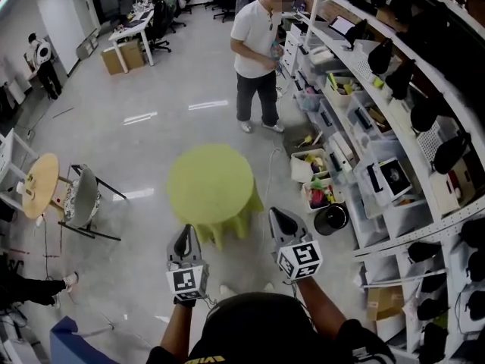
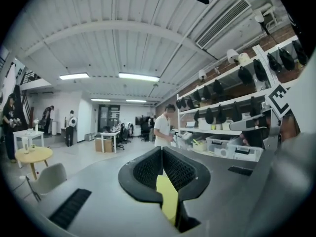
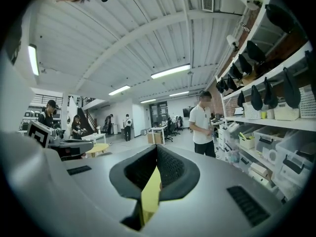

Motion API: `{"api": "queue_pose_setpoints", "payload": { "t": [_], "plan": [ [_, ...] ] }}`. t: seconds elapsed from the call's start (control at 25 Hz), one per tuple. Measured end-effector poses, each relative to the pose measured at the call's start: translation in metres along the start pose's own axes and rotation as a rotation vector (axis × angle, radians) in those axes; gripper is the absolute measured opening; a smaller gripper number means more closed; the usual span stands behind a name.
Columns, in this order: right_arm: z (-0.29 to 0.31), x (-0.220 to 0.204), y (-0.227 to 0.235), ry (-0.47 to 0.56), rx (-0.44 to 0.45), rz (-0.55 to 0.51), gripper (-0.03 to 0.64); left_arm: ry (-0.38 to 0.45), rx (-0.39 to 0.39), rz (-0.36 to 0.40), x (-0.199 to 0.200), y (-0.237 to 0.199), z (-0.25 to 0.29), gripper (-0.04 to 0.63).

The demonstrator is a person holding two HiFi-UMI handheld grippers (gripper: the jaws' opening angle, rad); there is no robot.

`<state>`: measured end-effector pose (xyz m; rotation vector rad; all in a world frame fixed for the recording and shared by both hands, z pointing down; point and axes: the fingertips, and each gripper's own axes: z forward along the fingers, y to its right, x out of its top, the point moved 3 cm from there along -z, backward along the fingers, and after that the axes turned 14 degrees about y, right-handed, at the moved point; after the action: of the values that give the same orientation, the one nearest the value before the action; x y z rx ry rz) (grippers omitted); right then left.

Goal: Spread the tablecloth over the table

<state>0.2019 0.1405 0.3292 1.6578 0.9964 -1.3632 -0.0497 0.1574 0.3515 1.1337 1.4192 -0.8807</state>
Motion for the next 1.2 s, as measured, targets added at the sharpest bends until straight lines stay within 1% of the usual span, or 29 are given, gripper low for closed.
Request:
{"api": "queue_pose_setpoints", "payload": {
  "t": [0.16,0.28,0.4,0.64,0.8,0.96,1.2],
  "plan": [
    [-0.012,0.003,0.019,0.01,-0.009,0.01,0.002,0.043,-0.075,0.018,0.014,0.045,0.03,0.02],
    [-0.017,0.005,0.029,0.02,-0.012,0.009,0.002,0.062,-0.092,0.02,0.022,0.066,0.045,0.02],
    [-0.018,0.008,0.035,0.032,-0.019,0.009,0.002,0.071,-0.109,0.029,0.027,0.077,0.054,0.02],
    [-0.004,0.014,0.018,0.05,0.015,-0.015,0.002,0.083,-0.116,0.05,0.039,0.07,0.054,0.02],
    [0.002,0.014,0.008,0.047,0.045,-0.028,0.002,0.094,-0.104,0.054,0.045,0.065,0.051,0.02],
    [0.006,0.013,0.003,0.049,0.057,-0.021,0.002,0.105,-0.088,0.08,0.048,0.062,0.049,0.02],
    [0.011,0.015,-0.005,0.051,0.064,-0.024,0.002,0.103,-0.108,0.094,0.05,0.059,0.048,0.02]
  ]
}}
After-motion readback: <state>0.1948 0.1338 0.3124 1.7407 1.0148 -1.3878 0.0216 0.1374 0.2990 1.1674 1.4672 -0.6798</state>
